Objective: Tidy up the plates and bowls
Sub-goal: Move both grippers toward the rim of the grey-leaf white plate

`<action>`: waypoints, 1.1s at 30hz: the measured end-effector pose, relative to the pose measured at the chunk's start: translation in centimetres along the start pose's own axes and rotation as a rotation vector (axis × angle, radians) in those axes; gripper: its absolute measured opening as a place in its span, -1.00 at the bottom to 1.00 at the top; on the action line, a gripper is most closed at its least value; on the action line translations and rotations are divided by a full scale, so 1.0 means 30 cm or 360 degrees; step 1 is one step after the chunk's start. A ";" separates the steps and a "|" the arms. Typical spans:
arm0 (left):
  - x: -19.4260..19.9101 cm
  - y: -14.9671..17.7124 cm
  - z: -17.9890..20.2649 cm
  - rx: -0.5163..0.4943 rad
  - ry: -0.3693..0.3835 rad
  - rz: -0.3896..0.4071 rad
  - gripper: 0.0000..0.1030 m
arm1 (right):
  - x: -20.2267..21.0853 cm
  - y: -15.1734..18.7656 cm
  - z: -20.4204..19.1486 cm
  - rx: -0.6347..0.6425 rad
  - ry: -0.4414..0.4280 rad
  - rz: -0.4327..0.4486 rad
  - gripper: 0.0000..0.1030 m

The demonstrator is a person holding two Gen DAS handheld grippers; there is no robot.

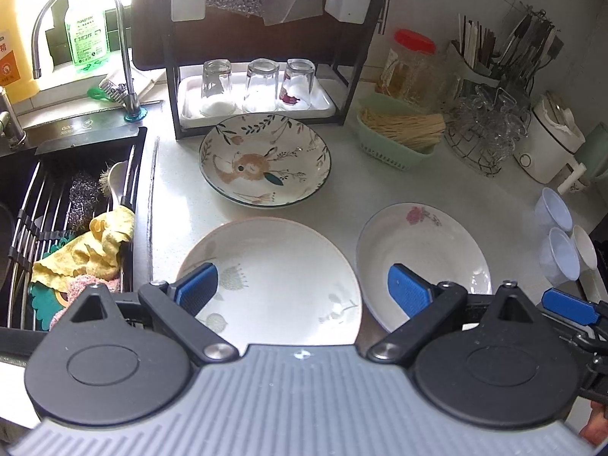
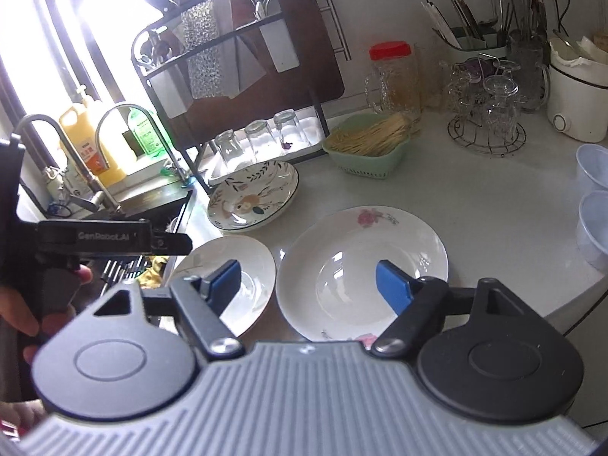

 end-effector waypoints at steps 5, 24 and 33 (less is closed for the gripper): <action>-0.074 0.009 -0.101 0.0006 0.0016 -0.0037 0.90 | -0.078 0.061 -0.065 -0.0014 -0.0008 -0.0090 0.33; -0.287 0.055 -0.409 0.0158 0.0140 -0.0172 0.88 | -0.334 0.145 -0.137 -0.0435 0.0007 -0.0360 -0.37; -0.362 0.132 -0.384 0.0178 0.0301 -0.0267 0.83 | -0.431 0.208 -0.088 -0.0610 0.0138 -0.0484 -0.53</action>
Point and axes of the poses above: each gripper's, at about its wrist camera, not at the fingertips, and x roughly against the way its jaws point, z to its right, y to its underside, the point moved 6 cm from there along -x, roughly the way its jaws point, and after that the axes turned 13 degrees about -x, right-handed, at the moved point
